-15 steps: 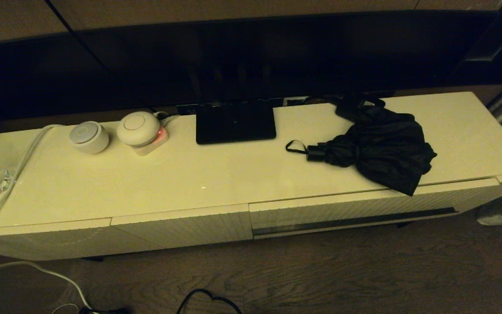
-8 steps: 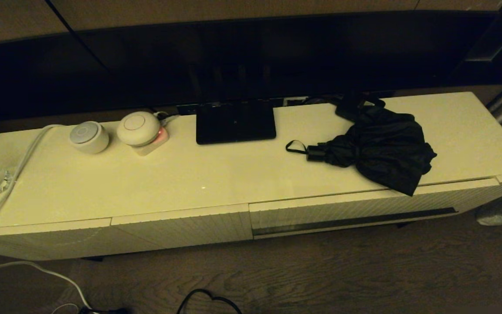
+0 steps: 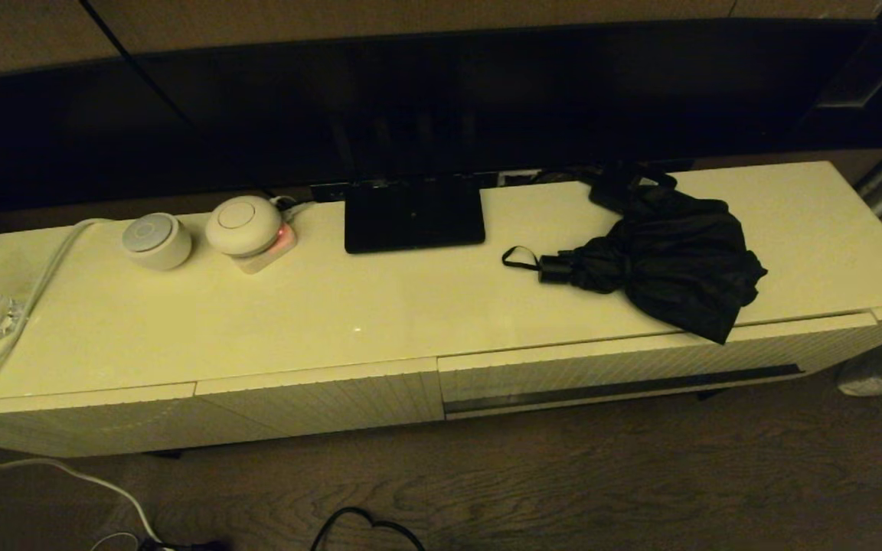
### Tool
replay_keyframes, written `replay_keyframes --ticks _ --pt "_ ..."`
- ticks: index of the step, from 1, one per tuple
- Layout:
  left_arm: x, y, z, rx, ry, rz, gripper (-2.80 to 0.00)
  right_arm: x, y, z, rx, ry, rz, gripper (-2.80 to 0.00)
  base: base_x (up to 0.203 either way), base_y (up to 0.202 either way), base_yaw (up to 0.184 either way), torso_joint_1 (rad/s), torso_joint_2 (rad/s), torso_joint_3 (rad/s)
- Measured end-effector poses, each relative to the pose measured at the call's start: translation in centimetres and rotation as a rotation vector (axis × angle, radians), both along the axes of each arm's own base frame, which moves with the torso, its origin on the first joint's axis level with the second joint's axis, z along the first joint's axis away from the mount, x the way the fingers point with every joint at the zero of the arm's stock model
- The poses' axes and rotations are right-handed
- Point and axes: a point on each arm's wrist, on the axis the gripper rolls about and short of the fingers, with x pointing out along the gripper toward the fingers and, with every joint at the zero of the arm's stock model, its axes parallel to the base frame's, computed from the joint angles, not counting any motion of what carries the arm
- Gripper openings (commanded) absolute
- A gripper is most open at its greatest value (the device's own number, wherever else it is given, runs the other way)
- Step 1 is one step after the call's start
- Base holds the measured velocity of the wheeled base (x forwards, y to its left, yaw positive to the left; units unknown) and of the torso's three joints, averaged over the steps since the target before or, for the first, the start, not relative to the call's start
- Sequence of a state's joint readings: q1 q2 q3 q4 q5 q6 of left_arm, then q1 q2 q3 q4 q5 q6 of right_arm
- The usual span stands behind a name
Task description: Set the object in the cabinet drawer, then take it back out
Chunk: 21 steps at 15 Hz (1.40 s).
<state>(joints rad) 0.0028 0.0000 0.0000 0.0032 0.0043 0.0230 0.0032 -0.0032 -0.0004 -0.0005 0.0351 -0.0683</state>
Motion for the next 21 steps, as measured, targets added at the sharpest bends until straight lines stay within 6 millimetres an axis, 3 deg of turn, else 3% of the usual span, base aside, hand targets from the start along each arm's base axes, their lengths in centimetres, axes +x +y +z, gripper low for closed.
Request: replay_keyframes --ticks 21 --pt "0.0 0.0 0.0 0.0 0.0 0.0 -2.8 0.0 0.0 -0.02 -0.001 0.001 -0.001 -2.8 0.0 0.0 0.0 0.0 0.0 0.0"
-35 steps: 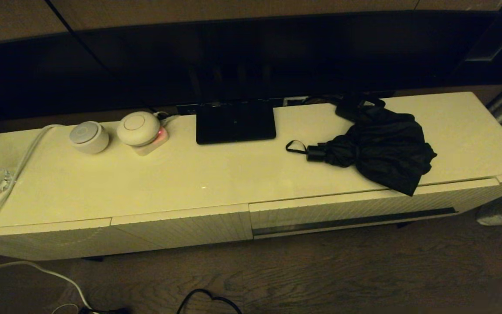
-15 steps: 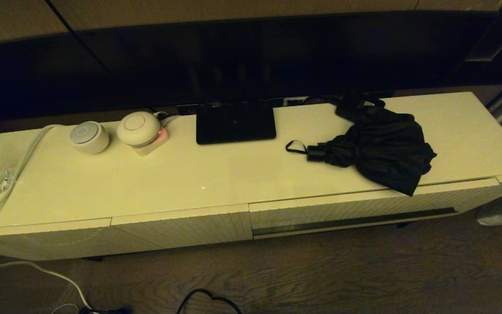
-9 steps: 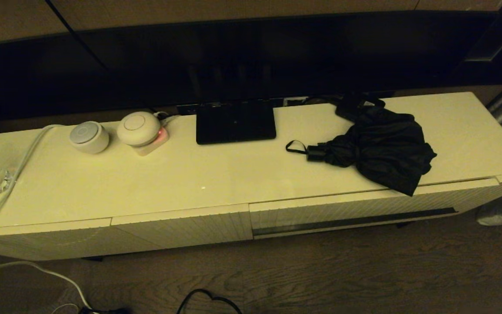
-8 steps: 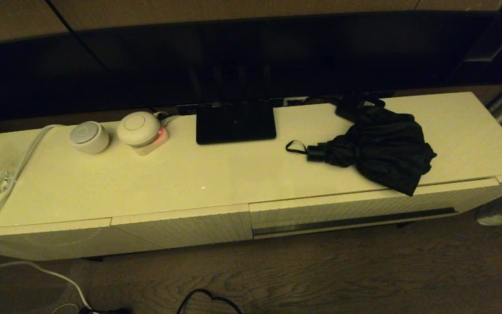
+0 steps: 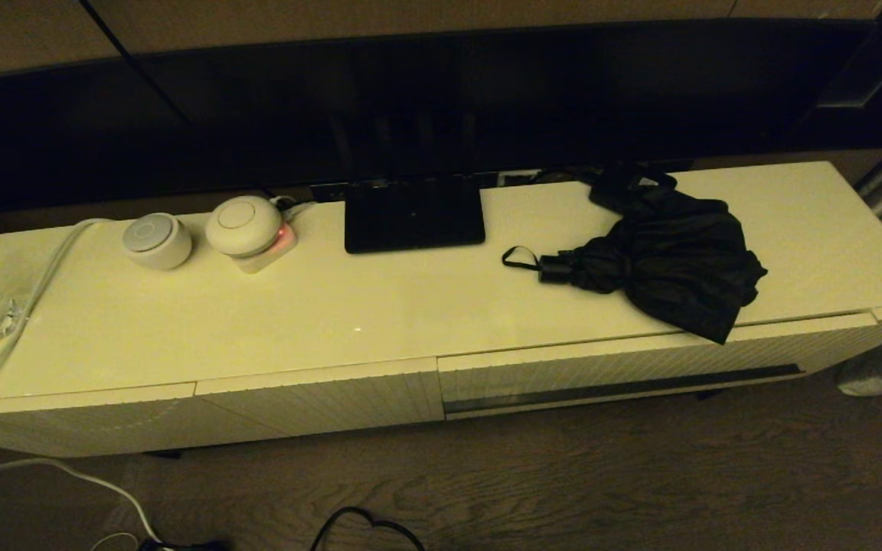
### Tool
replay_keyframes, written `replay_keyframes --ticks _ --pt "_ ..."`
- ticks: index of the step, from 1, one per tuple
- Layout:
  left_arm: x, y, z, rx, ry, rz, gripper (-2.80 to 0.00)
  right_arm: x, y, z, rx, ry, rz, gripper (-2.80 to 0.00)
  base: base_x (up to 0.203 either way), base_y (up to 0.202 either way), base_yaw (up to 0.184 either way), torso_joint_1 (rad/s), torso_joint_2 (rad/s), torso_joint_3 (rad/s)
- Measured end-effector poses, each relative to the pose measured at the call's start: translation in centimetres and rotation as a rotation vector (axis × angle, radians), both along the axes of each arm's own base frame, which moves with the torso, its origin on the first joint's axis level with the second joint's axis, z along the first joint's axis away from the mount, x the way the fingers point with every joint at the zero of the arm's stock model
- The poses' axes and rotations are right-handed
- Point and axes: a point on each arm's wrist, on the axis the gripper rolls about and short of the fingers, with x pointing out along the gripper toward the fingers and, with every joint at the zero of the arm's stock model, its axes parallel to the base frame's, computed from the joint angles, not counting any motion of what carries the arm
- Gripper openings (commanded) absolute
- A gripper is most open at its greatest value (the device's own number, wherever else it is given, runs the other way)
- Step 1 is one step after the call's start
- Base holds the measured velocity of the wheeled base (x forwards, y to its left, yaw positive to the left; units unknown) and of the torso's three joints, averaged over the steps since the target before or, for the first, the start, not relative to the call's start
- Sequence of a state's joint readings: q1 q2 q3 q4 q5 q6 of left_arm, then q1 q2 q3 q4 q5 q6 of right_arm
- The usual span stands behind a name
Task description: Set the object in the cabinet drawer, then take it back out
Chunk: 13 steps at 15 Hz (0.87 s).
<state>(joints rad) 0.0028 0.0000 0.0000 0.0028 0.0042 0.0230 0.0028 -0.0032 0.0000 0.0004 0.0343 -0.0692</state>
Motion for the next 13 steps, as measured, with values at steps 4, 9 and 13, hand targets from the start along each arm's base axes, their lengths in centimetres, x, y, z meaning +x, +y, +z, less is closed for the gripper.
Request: replay_keyframes --ticks 4,9,13 --pt "0.0 0.0 0.0 0.0 0.0 0.0 -2.8 0.0 0.0 0.0 0.0 0.0 0.0 -2.8 0.0 0.0 0.0 0.0 0.0 0.0" --pt "0.0 0.0 0.0 0.0 0.0 0.0 -2.8 0.0 0.0 0.0 0.008 0.0 0.0 -2.8 0.0 0.0 0.0 0.0 0.0 0.0" --pt "0.0 0.0 0.0 0.0 0.0 0.0 -2.8 0.0 0.0 0.0 0.011 0.0 -0.001 -2.8 0.0 0.0 0.0 0.0 0.0 0.0"
